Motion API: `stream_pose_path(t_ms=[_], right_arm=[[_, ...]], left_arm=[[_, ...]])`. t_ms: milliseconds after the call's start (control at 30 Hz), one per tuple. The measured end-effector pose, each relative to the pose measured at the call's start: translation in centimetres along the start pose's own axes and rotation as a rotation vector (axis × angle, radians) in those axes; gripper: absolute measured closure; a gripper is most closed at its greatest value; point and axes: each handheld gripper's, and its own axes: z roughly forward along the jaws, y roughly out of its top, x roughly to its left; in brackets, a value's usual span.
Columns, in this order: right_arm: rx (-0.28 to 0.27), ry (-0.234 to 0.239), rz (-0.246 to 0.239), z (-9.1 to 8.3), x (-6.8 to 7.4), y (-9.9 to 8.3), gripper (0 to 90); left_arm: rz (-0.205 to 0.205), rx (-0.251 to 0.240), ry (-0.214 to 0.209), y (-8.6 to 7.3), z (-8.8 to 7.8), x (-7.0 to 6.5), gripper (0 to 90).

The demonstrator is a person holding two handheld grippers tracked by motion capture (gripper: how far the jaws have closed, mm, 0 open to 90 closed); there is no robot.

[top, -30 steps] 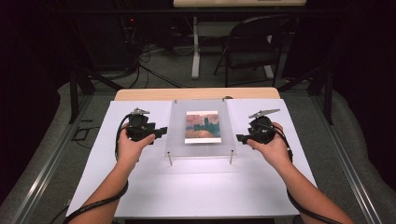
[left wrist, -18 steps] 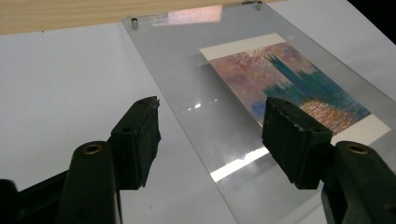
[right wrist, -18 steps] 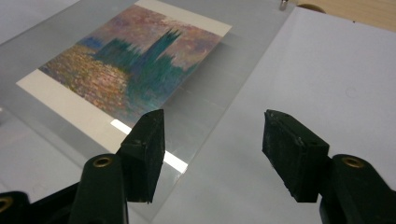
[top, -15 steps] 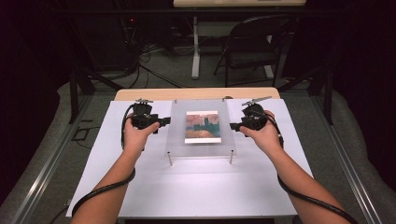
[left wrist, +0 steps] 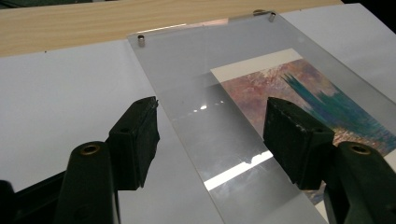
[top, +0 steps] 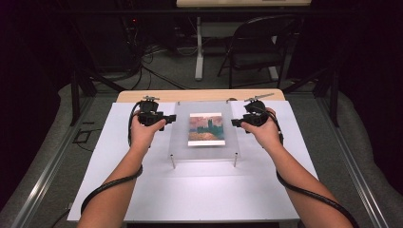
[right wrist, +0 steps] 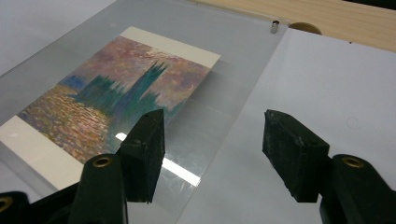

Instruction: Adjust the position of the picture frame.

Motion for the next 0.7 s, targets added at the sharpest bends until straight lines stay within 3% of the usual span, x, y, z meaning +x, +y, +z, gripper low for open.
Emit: stream_pose_path(t_ms=[167, 333, 433, 700], right_arm=[[0.004, 0.016, 0.049, 1.5, -0.2, -0.1, 38.8], [0.012, 0.033, 0.06, 2.7, 0.0, -0.3, 38.8], [0.026, 0.06, 0.08, 3.5, 0.4, -0.3, 38.7], [0.048, 0.079, 0.089, 4.6, 0.9, 0.1, 38.1]], left_arm=[[-0.035, 0.029, 0.01, -0.3, 1.7, 0.2, 35.6], [-0.047, 0.051, 0.009, -0.5, 2.8, 0.1, 35.6], [-0.064, 0.073, -0.022, -0.7, 3.6, -0.1, 35.5], [-0.059, 0.097, -0.015, -0.7, 4.8, -0.2, 34.6]])
